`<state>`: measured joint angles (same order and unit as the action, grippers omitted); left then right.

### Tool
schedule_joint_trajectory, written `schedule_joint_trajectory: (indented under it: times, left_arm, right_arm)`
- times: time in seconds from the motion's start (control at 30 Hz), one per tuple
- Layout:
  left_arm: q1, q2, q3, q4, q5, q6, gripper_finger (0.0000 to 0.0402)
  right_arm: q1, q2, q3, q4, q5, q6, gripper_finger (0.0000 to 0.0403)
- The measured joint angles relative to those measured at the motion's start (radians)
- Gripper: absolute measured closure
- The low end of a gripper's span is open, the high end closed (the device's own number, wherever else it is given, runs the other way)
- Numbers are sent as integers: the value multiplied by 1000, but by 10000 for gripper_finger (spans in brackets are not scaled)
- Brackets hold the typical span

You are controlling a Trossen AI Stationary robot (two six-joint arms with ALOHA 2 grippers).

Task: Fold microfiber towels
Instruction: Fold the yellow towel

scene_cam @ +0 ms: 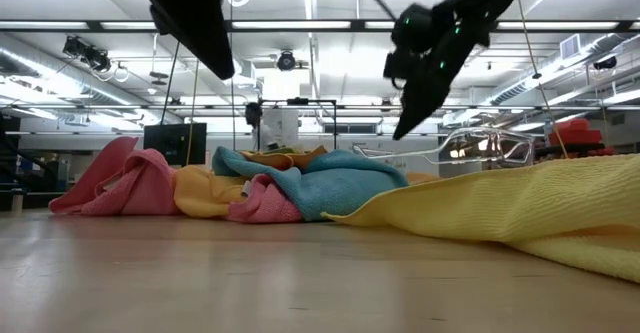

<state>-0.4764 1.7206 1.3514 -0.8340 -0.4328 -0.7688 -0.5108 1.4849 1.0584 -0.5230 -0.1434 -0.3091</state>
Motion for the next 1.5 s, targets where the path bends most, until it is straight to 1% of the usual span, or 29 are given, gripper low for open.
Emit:
schedule_joint_trajectory:
  times: [0.1, 0.2, 0.33, 0.43, 0.53, 0.67, 0.8, 0.87, 1.0, 1.1, 1.17, 1.23, 1.3, 1.33, 1.5]
  left_arm:
    - [23, 0, 0, 19, 0, 48, 367]
    - [44, 0, 0, 56, 0, 101, 376]
    - [72, 0, 0, 111, 0, 175, 389]
    - [95, 0, 0, 141, 0, 186, 392]
    - [117, 0, 0, 161, 0, 187, 388]
    - [143, 0, 0, 179, 1, 186, 371]
    - [157, 0, 0, 190, 0, 169, 364]
    - [161, 0, 0, 208, 0, 149, 365]
    - [161, 0, 0, 250, 1, 154, 375]
    - [161, 0, 0, 259, 1, 160, 381]
    - [158, 0, 0, 258, 19, 160, 383]
    - [153, 0, 0, 257, 35, 160, 385]
    - [147, 0, -1, 260, 40, 151, 385]
    - [143, 0, -1, 262, 44, 147, 385]
    - [107, 0, -1, 279, 53, 181, 379]
  right_arm:
    - [34, -67, 17, -53, -65, 114, 317]
    - [89, -125, 17, -107, -156, 218, 317]
    - [191, -174, 17, -197, -173, 312, 317]
    - [279, -193, 13, -230, -171, 362, 317]
    - [382, -197, -9, -213, -173, 390, 317]
    - [515, -172, -77, -118, -172, 418, 317]
    - [648, -129, -149, -29, -172, 502, 317]
    - [711, -108, -177, -28, -149, 582, 317]
    - [828, -91, -230, -4, -63, 732, 310]
    - [881, -92, -264, 63, -40, 873, 290]
    - [907, -92, -272, 98, -25, 992, 275]
    - [938, -87, -275, 131, -13, 1077, 261]
    - [976, -84, -275, 164, -9, 1119, 251]
    - [996, -83, -275, 176, 9, 1132, 249]
    - [1083, -47, -275, 201, 139, 1145, 244]
